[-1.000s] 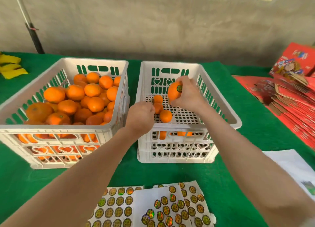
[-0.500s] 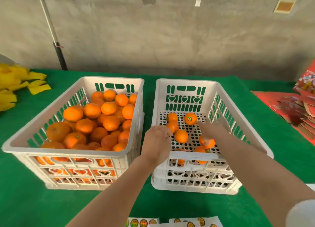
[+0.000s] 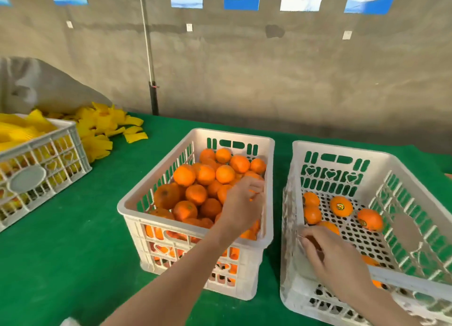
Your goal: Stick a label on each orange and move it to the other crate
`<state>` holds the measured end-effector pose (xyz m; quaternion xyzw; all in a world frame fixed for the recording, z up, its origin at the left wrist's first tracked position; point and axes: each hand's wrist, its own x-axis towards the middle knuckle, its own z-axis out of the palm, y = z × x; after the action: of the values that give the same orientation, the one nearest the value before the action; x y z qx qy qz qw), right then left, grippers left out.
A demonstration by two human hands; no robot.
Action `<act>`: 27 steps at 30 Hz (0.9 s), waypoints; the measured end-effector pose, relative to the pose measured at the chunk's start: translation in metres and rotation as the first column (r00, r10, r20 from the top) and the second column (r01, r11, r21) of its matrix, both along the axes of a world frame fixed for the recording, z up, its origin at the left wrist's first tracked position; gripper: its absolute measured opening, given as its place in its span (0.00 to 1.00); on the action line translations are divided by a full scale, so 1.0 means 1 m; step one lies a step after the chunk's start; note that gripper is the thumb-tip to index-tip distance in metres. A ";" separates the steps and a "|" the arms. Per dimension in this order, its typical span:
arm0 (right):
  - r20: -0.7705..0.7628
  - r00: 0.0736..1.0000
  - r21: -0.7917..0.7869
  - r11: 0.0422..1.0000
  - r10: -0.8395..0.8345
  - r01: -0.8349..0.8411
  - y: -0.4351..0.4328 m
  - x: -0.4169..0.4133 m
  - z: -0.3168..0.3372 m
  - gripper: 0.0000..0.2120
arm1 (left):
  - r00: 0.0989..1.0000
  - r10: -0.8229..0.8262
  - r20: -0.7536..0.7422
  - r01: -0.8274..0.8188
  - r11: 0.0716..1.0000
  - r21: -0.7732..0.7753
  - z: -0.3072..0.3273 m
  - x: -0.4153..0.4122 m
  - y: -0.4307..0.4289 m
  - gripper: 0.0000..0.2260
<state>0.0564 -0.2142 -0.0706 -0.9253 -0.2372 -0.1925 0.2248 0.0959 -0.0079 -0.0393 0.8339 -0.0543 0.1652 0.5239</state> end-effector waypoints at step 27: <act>-0.065 0.997 -0.092 0.995 -0.036 0.030 0.003 0.008 -0.004 0.03 | 0.916 0.339 -0.216 -0.175 0.820 0.545 -0.006 0.049 0.145 0.30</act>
<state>0.0639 -0.2116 -0.0749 -0.9442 -0.2228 -0.1545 0.1871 0.1447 0.1368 -0.0456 0.9578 0.0990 0.0846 0.2562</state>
